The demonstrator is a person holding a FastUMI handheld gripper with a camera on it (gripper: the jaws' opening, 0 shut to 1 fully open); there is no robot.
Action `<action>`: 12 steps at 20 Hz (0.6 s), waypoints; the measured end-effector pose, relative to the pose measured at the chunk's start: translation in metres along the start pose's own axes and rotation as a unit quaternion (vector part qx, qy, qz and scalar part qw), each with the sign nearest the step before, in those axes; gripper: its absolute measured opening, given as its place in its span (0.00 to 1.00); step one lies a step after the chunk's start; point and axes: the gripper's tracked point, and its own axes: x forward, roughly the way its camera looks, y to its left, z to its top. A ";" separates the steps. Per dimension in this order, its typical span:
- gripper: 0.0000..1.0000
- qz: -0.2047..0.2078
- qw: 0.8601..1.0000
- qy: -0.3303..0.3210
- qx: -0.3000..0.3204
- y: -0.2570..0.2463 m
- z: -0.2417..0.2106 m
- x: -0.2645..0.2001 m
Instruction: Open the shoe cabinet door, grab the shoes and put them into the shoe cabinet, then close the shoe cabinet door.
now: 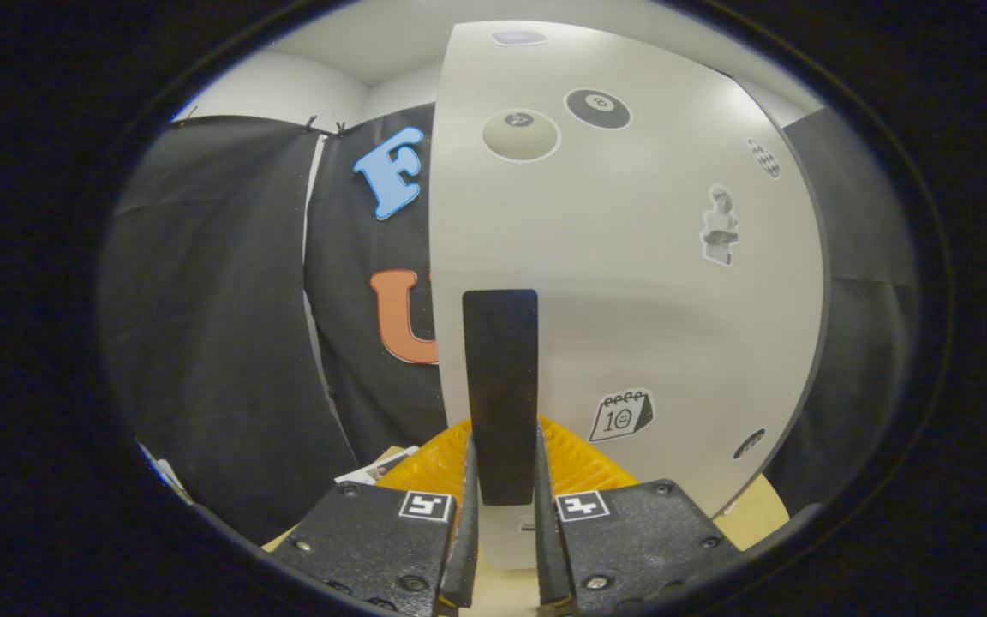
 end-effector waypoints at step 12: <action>0.28 -0.028 1.000 0.003 -0.005 -0.058 -0.020 -0.154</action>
